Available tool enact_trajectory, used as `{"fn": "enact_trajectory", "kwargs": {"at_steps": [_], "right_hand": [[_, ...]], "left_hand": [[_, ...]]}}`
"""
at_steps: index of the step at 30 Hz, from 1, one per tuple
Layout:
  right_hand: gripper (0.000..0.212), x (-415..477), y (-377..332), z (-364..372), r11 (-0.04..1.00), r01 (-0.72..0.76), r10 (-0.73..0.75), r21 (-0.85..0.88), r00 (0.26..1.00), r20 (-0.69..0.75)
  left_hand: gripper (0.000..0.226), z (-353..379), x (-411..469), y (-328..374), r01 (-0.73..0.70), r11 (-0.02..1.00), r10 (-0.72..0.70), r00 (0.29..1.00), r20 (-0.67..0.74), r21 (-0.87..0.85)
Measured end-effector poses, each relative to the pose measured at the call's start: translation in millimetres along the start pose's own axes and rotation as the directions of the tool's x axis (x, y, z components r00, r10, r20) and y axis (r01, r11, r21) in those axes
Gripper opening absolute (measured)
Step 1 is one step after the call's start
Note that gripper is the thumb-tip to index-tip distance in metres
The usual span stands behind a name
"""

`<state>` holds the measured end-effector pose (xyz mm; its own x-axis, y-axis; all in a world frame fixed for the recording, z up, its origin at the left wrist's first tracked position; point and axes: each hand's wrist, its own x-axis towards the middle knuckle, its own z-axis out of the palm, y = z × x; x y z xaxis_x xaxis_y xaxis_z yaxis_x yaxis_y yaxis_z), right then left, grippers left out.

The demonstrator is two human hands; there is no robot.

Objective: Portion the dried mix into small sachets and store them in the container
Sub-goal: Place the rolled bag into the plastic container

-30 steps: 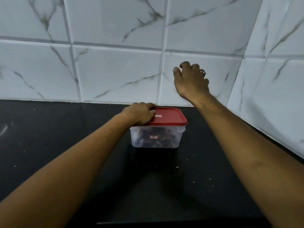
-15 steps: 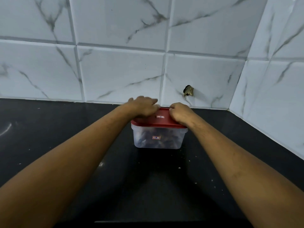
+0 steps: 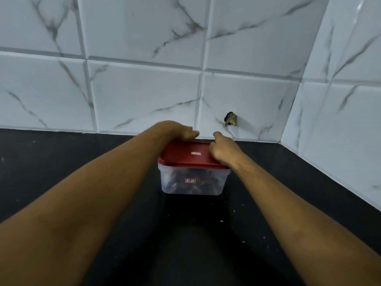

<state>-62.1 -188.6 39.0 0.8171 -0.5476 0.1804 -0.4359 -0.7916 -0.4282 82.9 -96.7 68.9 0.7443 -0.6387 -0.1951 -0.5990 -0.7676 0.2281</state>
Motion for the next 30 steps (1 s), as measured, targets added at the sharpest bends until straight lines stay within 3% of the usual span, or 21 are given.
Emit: {"fn": "enact_trajectory", "kwargs": {"at_steps": [4,6,8,10,16,20,26,30], "right_hand": [[0.04,1,0,0,0.999,-0.051,0.051,0.009,0.999,-0.003],[0.039,3,0,1,0.998,-0.056,0.056,0.019,0.998,-0.011],[0.041,3,1,2,0.998,-0.069,0.069,0.016,0.997,-0.016],[0.043,2,0,1,0.997,-0.079,0.079,0.008,0.997,-0.015],[0.045,0,-1,0,0.998,-0.068,0.068,0.011,0.998,-0.005],[0.042,1,1,1,0.999,-0.043,0.043,0.002,0.999,-0.001],[0.052,-3,-3,-1,0.997,-0.058,0.059,-0.041,0.998,0.033],[0.048,-3,-17,-14,0.99,0.02,-0.035,-0.14,0.994,-0.104]], "left_hand": [[0.063,-9,1,21,-0.054,0.993,0.073,0.98,-0.184,0.106],[0.062,5,13,17,-0.014,0.998,0.019,0.994,-0.11,0.053],[0.063,18,16,13,0.011,0.999,-0.009,0.999,0.052,-0.034],[0.066,21,19,11,0.027,0.997,-0.019,0.995,0.098,-0.073],[0.091,15,7,-10,-0.11,0.988,0.082,0.969,-0.234,-0.106],[0.053,9,-37,-13,-0.132,0.982,0.088,0.954,-0.287,-0.138],[0.059,49,-41,-28,-0.154,0.988,0.148,0.964,-0.221,-0.009],[0.056,44,-42,-26,-0.164,0.986,0.157,0.958,-0.242,-0.01]]}}
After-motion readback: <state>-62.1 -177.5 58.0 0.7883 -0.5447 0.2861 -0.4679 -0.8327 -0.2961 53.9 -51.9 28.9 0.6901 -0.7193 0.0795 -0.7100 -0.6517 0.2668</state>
